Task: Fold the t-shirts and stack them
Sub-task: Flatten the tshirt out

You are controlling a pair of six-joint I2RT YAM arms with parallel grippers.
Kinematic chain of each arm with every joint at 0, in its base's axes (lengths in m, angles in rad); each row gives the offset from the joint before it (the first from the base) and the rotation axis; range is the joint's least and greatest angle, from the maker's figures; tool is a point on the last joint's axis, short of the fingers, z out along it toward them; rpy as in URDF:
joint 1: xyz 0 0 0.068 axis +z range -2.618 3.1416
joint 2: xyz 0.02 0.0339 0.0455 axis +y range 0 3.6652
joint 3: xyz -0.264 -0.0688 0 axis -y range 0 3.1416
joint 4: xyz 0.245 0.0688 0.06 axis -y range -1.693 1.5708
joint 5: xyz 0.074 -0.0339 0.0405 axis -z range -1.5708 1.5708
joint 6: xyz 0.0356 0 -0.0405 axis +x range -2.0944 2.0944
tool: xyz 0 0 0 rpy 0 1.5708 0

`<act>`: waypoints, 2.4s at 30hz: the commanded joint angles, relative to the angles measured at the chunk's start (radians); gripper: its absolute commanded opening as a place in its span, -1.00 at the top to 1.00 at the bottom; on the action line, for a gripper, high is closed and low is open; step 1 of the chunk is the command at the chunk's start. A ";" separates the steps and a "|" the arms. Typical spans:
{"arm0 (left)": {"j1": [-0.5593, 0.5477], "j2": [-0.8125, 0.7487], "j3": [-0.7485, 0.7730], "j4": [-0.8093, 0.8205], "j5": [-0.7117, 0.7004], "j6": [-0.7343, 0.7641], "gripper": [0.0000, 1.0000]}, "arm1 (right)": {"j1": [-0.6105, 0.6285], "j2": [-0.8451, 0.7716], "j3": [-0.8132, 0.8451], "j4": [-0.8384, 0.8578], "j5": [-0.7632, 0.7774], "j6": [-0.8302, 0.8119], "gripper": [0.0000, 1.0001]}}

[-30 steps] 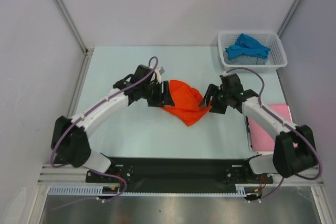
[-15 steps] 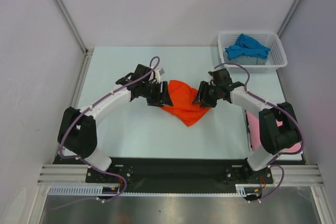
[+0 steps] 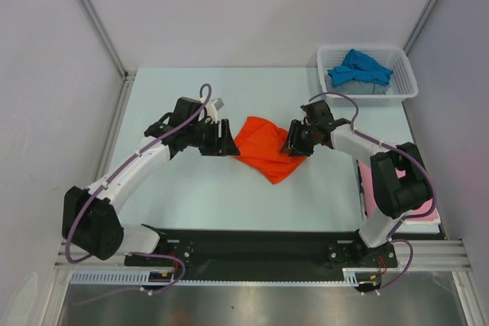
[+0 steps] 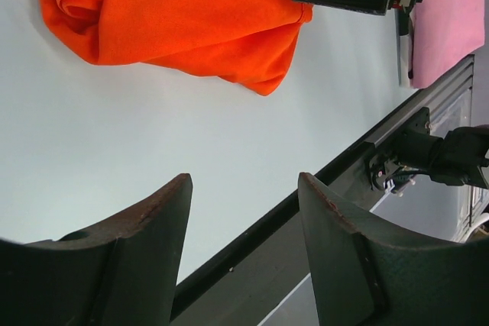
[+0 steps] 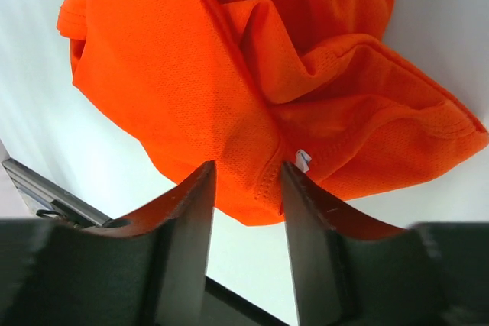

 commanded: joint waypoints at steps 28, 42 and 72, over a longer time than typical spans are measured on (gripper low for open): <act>0.014 -0.512 -0.072 -0.083 -0.253 -0.079 -0.46 | 0.180 -0.332 0.591 0.055 0.186 -0.084 1.00; 0.014 -0.822 -0.049 -0.259 -0.371 -0.127 -0.58 | 0.450 -0.339 0.806 0.189 0.251 -0.066 1.00; 0.014 -0.820 -0.040 -0.234 -0.527 -0.093 -0.66 | -0.332 -0.599 0.141 -0.306 -0.220 0.044 0.55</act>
